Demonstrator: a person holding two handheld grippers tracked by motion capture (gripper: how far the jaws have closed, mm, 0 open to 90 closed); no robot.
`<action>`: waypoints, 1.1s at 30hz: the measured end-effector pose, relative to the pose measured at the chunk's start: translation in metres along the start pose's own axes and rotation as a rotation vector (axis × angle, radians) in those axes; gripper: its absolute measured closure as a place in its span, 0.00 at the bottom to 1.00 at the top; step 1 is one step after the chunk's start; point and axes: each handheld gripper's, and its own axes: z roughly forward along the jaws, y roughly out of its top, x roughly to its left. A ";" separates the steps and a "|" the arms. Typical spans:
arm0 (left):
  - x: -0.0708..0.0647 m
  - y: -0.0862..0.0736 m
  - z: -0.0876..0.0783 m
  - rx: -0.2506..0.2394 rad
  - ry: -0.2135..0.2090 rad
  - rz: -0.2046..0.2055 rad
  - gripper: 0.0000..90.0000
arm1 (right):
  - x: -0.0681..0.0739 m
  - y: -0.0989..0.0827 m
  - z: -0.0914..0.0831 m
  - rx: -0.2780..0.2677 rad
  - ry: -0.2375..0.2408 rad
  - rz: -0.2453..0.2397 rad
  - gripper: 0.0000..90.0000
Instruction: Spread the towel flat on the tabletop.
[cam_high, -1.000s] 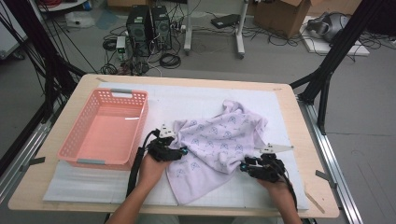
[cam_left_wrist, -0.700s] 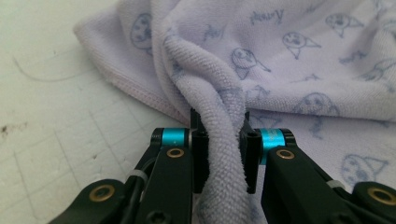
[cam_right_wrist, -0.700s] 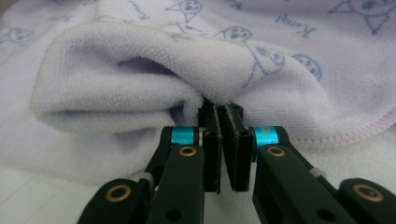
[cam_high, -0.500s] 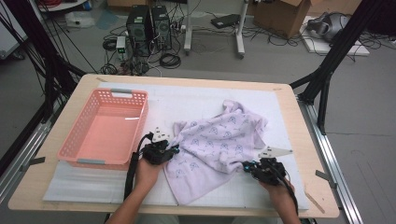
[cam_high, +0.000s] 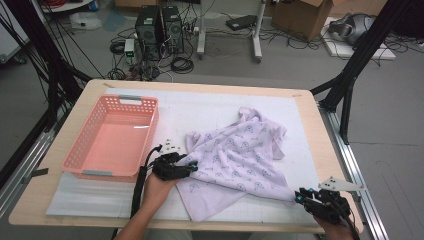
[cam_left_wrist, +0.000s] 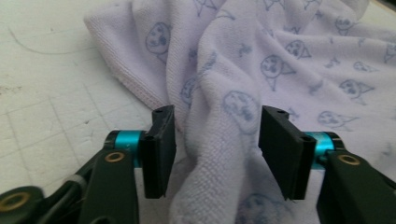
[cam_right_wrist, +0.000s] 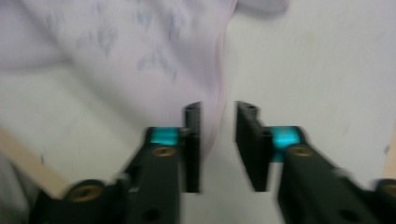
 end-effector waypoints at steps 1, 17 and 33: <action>-0.001 -0.001 0.002 0.019 -0.007 0.008 0.51 | -0.001 0.006 0.001 -0.038 0.013 0.008 0.68; 0.020 0.022 0.013 -0.030 0.127 -0.002 0.91 | 0.003 0.089 0.129 0.011 -0.021 -0.153 0.95; -0.002 0.025 0.008 -0.095 0.115 0.072 0.52 | -0.023 0.100 0.112 -0.199 -0.195 -0.062 0.81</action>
